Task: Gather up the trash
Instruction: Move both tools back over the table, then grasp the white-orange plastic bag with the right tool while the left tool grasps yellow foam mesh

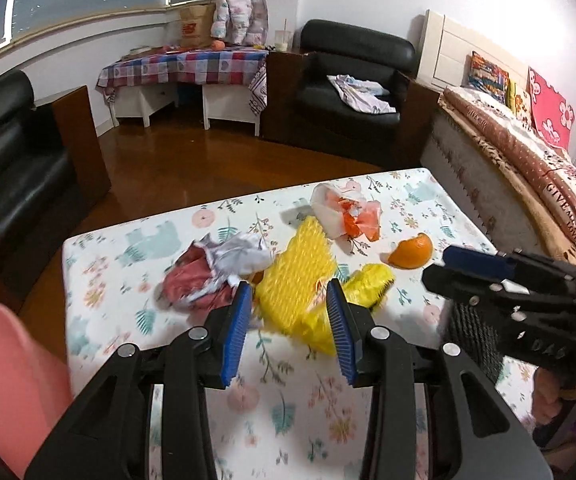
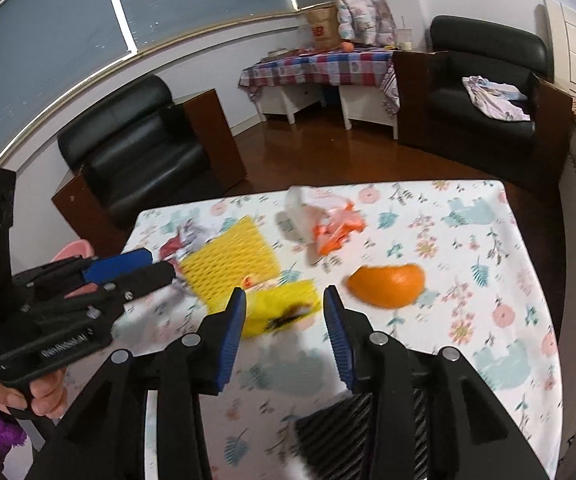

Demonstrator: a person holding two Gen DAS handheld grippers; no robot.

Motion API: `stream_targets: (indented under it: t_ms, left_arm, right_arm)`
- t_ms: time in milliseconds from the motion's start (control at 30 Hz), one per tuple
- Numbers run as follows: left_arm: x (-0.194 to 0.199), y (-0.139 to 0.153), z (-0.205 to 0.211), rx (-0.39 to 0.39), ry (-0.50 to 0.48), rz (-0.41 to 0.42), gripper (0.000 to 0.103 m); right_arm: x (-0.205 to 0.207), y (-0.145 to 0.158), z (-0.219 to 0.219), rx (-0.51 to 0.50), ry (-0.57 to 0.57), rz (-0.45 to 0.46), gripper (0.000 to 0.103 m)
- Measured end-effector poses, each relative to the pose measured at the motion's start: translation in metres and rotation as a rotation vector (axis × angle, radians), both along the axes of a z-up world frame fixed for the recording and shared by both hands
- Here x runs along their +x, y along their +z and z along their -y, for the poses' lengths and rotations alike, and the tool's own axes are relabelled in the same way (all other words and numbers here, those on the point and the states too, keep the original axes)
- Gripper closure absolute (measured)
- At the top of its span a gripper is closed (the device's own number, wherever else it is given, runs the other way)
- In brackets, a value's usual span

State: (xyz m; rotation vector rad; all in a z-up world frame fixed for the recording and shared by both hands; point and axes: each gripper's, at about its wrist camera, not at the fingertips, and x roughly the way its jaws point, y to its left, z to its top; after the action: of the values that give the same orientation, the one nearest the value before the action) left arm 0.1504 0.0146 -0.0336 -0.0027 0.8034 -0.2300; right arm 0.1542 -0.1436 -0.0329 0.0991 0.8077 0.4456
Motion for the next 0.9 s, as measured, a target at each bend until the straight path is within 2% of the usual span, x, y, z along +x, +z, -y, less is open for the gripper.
stream_targets:
  t_ms: [167,500,533,600,667,900]
  left_arm:
    - [0.02,-0.014,0.001,0.029,0.006,-0.013,0.064]
    - [0.025,-0.034,0.009,0.024,-0.018,-0.039,0.065]
    - [0.024,-0.034,0.01,0.025,-0.023,-0.035,0.066]
    - [0.021,-0.036,0.012,0.032,-0.034,-0.027,0.086]
    - [0.019,-0.035,0.011,0.012,-0.037,-0.026,0.093]
    - [0.006,-0.019,0.008,-0.052,-0.036,0.003,0.094]
  right_arm:
    - [0.027,0.0,0.006,0.007,-0.015,-0.007,0.059]
    - [0.084,-0.014,0.001,-0.005,-0.049,-0.068,0.058]
    - [0.088,-0.016,0.001,0.001,-0.051,-0.076,0.058]
    - [0.098,-0.02,-0.001,0.011,-0.055,-0.097,0.058]
    - [0.106,-0.024,-0.003,0.011,-0.058,-0.11,0.058]
    - [0.125,-0.043,-0.013,-0.051,-0.092,-0.148,0.058]
